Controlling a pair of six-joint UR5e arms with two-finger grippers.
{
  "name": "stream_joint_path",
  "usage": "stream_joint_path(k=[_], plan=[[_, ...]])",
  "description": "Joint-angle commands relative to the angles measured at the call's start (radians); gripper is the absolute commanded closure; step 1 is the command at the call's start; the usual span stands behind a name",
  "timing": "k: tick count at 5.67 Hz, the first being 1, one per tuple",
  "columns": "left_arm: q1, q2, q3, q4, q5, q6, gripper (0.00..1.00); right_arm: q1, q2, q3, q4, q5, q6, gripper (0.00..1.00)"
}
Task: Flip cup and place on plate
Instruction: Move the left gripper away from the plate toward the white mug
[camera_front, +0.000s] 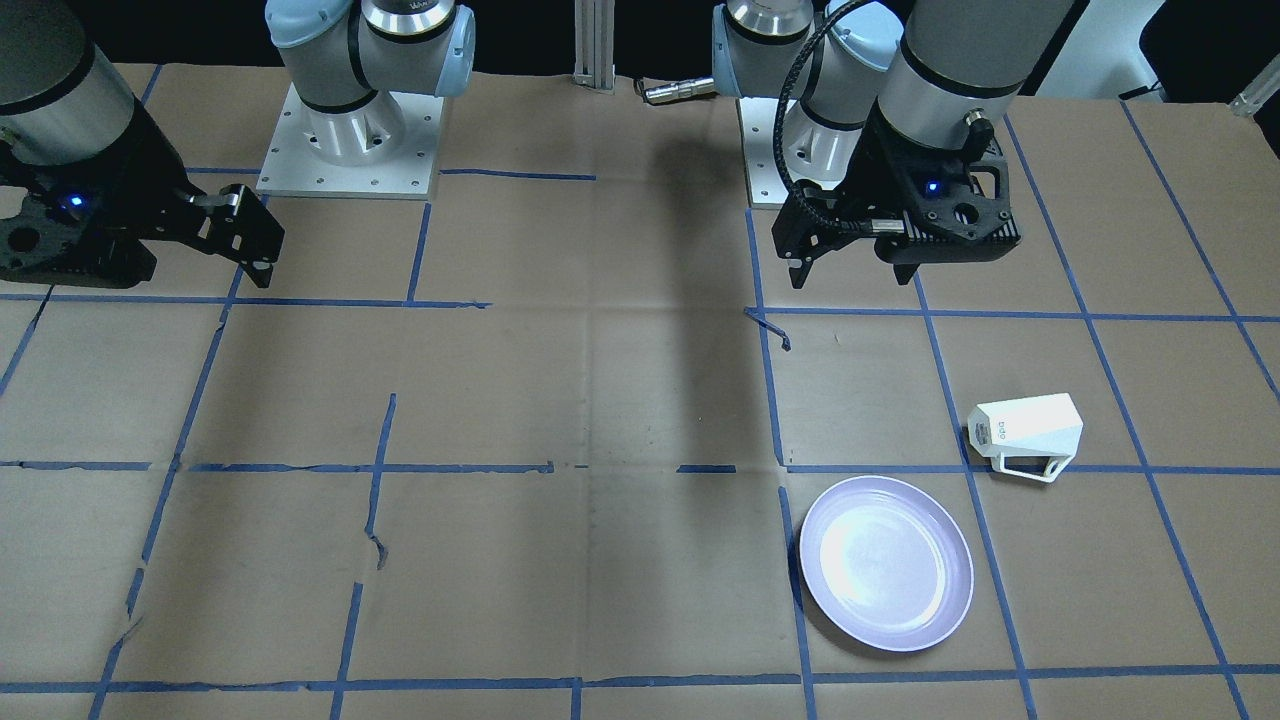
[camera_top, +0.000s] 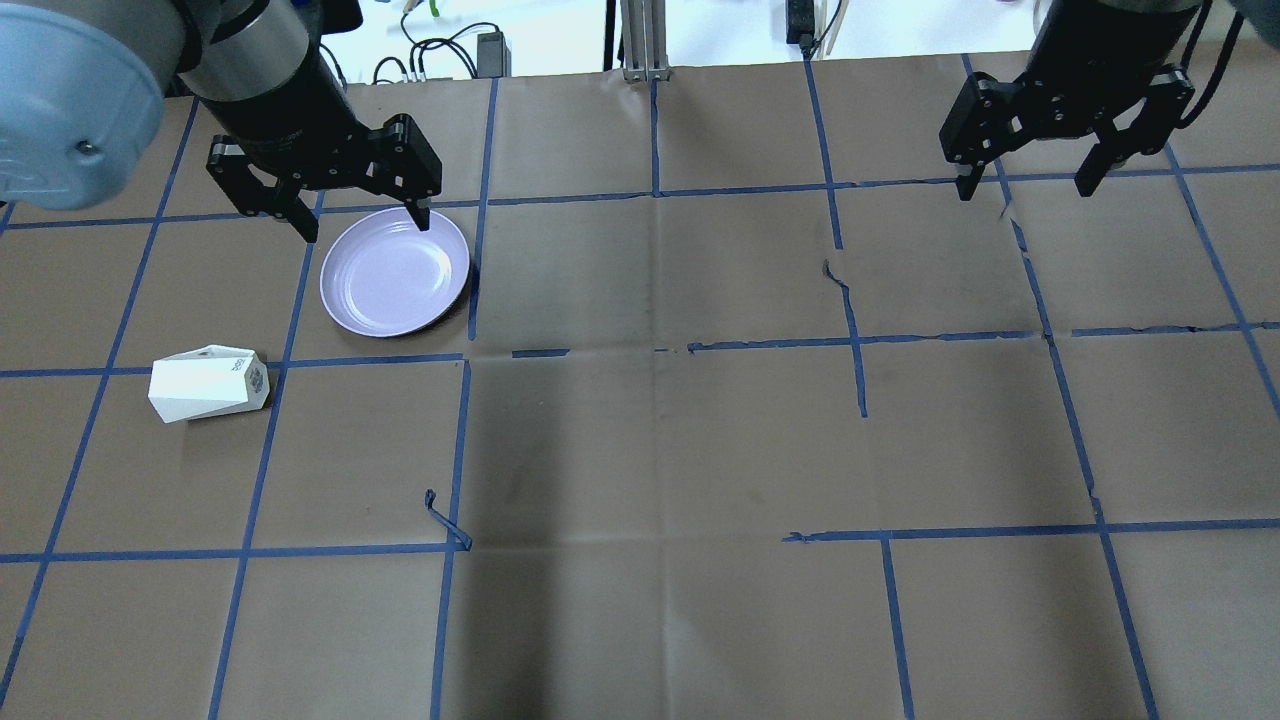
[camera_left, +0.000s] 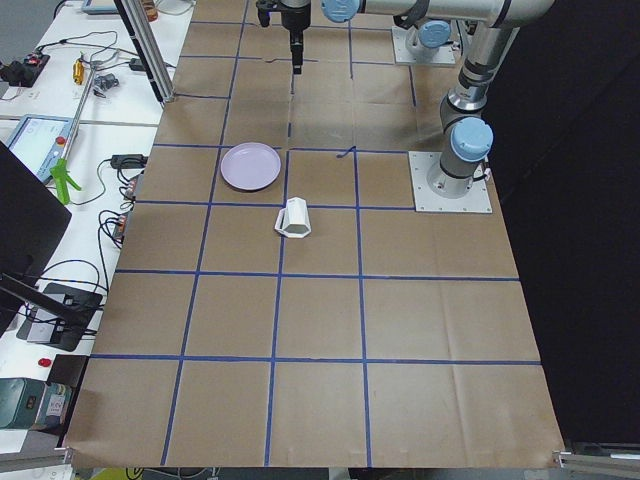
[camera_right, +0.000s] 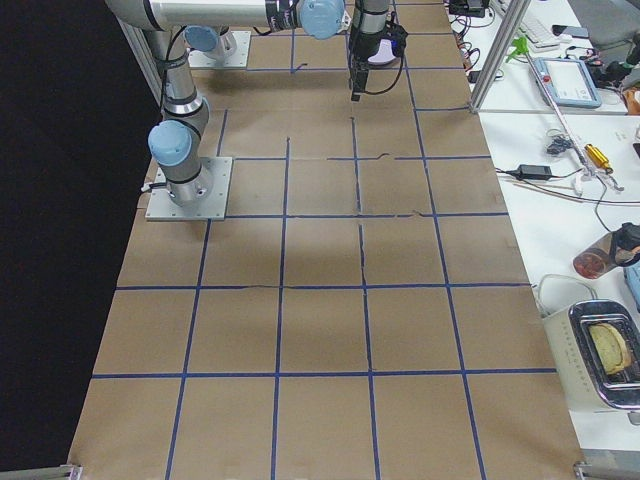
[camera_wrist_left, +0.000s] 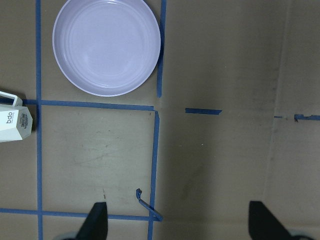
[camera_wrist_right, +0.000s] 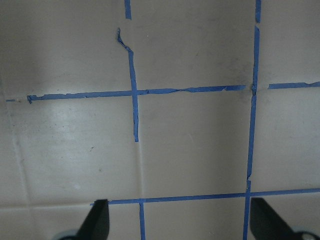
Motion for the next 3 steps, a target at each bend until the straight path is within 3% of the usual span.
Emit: stream_joint_path(k=[1, 3], plan=[[0.0, 0.002, 0.0, 0.0, -0.001, 0.002, 0.01, 0.0, 0.0, 0.0, 0.0, 0.0, 0.0, 0.0], [0.006, 0.005, 0.003, -0.009, 0.008, 0.007, 0.01, 0.0, 0.0, 0.0, 0.0, 0.0, 0.0, 0.0]])
